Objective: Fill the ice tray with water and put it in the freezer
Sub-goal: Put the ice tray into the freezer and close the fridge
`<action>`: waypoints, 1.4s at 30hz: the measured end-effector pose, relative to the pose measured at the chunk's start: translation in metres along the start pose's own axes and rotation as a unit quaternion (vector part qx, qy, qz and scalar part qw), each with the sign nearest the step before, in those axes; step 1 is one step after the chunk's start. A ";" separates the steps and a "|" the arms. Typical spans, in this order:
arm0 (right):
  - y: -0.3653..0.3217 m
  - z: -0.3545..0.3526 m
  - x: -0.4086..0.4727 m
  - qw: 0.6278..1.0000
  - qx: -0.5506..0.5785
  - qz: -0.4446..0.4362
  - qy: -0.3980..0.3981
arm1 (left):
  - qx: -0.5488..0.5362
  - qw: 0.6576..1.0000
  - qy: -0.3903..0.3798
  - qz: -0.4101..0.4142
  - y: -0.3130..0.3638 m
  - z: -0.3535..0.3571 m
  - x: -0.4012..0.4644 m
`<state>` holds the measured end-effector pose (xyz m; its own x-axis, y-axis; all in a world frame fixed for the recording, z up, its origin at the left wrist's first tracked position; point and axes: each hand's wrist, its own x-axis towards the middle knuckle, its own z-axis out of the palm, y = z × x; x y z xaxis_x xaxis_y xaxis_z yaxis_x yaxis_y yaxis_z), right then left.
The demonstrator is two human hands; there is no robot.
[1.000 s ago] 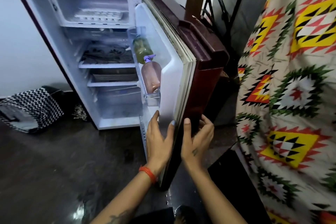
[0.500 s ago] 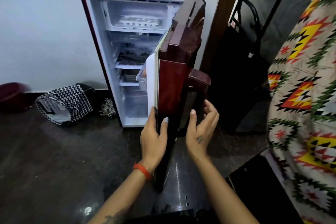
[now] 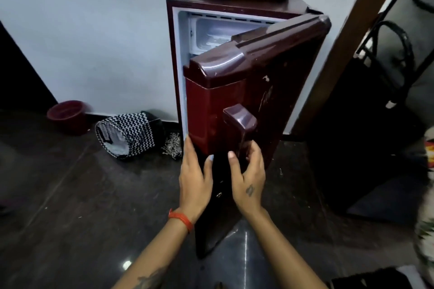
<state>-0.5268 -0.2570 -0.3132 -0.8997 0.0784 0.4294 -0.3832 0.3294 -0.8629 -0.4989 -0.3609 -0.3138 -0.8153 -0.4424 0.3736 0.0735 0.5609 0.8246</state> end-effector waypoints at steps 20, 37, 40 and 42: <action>0.036 0.128 0.122 0.982 -0.133 -0.099 -0.092 | 0.026 0.996 0.076 0.028 -0.078 -0.003 0.155; 0.050 0.236 0.198 0.978 -0.200 -0.052 -0.033 | -0.023 0.996 0.015 0.085 -0.156 0.006 0.309; 0.051 0.252 0.212 0.978 -0.204 -0.044 -0.021 | -0.035 0.994 0.004 0.101 -0.165 0.009 0.334; 0.053 0.261 0.221 0.977 -0.210 -0.036 -0.017 | -0.044 0.994 -0.003 0.102 -0.170 0.012 0.350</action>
<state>-0.8001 -0.4677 -0.3336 -0.8830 0.0112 0.4693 -0.3328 0.6903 -0.6425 -0.8031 -0.6030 -0.3284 -0.7813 -0.3213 0.5351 0.2881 0.5749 0.7658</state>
